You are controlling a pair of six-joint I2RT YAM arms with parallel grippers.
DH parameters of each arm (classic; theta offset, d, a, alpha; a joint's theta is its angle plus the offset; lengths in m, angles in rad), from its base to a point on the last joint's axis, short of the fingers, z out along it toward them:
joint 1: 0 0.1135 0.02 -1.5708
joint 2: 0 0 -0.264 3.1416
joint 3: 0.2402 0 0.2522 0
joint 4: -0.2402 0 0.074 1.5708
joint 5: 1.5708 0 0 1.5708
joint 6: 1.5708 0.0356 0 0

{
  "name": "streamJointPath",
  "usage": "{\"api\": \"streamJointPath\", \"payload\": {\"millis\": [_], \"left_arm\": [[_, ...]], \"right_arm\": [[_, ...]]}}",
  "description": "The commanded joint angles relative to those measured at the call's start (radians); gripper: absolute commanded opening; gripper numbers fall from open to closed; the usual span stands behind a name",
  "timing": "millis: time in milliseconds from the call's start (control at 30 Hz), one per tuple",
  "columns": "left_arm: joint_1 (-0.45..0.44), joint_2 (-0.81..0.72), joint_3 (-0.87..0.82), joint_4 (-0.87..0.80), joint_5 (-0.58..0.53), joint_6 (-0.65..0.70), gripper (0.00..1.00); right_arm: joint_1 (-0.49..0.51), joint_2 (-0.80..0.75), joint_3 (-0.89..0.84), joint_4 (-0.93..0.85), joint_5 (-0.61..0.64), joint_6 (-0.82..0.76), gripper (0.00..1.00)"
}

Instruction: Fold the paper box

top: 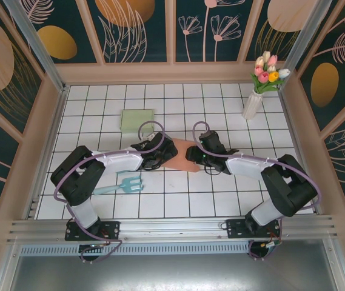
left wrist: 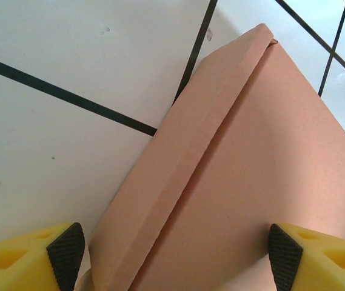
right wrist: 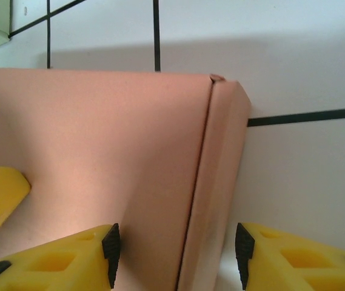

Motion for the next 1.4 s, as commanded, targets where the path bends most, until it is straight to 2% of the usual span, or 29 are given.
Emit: {"api": "streamJointPath", "payload": {"millis": [0, 167, 300, 633, 900, 1233, 1367], "left_arm": [[0.005, 0.008, -0.036, -0.063, -0.072, -0.017, 0.8], [0.005, -0.001, -0.037, -0.065, -0.076, -0.016, 0.8], [0.005, 0.001, -0.037, -0.064, -0.078, -0.016, 0.8], [0.005, 0.005, -0.038, -0.059, -0.071, -0.022, 0.79], [0.005, 0.011, -0.037, -0.052, -0.062, -0.024, 0.79], [0.005, 0.016, -0.035, -0.049, -0.056, -0.023, 0.78], [0.005, 0.019, -0.035, -0.049, -0.057, -0.023, 0.78]], "right_arm": [[-0.003, -0.054, 0.025, -0.08, 0.02, -0.018, 0.55], [0.018, -0.126, 0.015, -0.119, 0.042, -0.003, 0.55], [0.079, -0.183, -0.02, -0.13, 0.083, 0.024, 0.54], [0.21, -0.197, -0.102, -0.07, 0.128, 0.121, 0.53], [0.208, -0.164, -0.113, -0.073, 0.192, 0.113, 0.53], [0.204, -0.137, -0.095, -0.009, 0.121, 0.092, 0.51], [0.204, -0.125, -0.093, 0.009, 0.092, 0.085, 0.46]]}}
